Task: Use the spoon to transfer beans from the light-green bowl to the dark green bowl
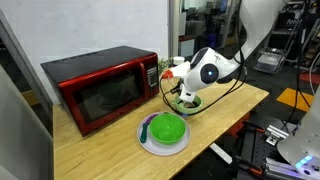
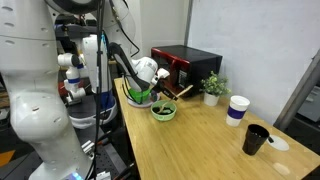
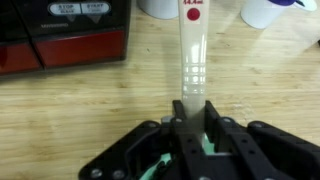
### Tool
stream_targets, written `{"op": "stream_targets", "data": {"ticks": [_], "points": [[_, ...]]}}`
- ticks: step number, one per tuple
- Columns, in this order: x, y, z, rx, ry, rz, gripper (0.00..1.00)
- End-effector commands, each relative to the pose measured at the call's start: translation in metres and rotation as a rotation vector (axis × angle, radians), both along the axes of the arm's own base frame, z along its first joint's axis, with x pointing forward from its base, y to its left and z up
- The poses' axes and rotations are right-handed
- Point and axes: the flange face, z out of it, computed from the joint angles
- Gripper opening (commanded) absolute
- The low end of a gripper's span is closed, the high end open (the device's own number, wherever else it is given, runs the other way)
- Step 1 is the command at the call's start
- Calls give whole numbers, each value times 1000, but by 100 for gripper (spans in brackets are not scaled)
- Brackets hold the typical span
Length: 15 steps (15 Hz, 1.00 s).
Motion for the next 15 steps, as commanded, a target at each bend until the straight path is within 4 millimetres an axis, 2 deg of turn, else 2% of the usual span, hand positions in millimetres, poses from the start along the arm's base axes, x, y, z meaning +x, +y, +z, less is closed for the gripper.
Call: {"op": "stream_targets", "data": {"ticks": [1, 15], "points": [[-3, -15, 2, 65, 0, -33, 6], [3, -43, 27, 172, -40, -89, 6]]}}
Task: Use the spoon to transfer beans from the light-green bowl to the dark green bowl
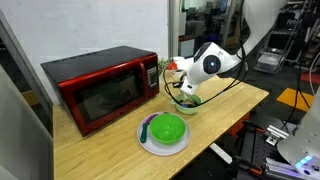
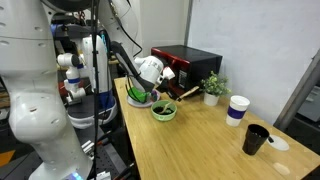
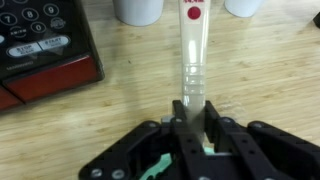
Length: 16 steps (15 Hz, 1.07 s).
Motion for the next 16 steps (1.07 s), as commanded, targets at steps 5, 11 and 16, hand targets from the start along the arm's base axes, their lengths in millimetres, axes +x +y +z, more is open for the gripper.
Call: {"op": "stream_targets", "data": {"ticks": [5, 11, 16], "points": [[-2, -13, 31, 99, -28, 18, 6], [-3, -12, 54, 105, -68, 25, 6], [-3, -5, 65, 138, -75, 49, 6]]}}
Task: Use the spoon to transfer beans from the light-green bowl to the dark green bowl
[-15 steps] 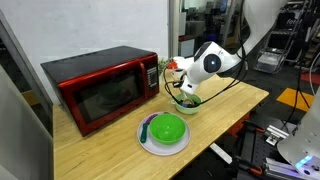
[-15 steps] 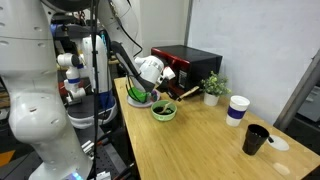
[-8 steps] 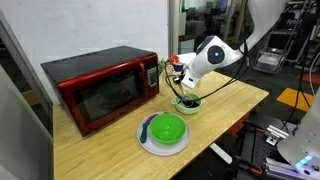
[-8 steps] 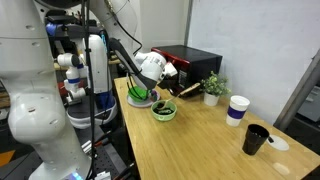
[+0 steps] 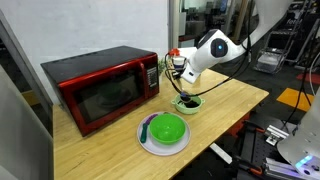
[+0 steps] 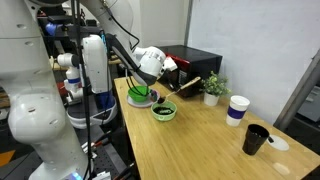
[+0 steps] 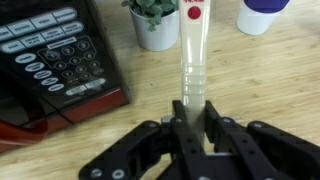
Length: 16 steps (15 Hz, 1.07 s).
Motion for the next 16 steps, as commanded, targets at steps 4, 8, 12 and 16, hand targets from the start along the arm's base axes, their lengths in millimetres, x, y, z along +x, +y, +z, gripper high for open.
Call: {"op": "stream_targets", "data": {"ticks": [4, 8, 12, 16], "points": [[-6, 10, 12, 77, 8, 35, 6], [-6, 23, 12, 112, 24, 51, 6], [-5, 46, 16, 127, 31, 63, 6], [-6, 75, 17, 164, 42, 50, 6]]}}
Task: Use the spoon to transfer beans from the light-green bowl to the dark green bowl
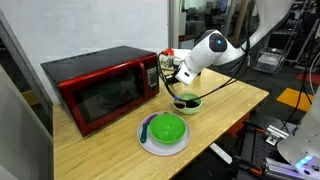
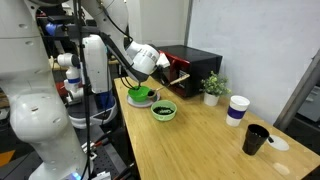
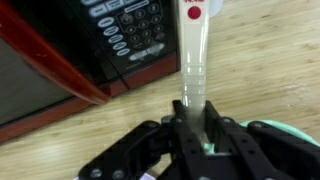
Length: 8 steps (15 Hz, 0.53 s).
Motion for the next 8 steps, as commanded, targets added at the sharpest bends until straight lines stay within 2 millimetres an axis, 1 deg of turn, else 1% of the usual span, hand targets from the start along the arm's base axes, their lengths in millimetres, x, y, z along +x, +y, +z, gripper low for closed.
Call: {"op": "stream_targets", "data": {"ticks": [1, 5, 8], "points": [[-4, 22, 3, 38, 16, -15, 6], [-4, 42, 5, 155, 39, -113, 6], [-1, 52, 9, 214, 44, -173, 6]]}}
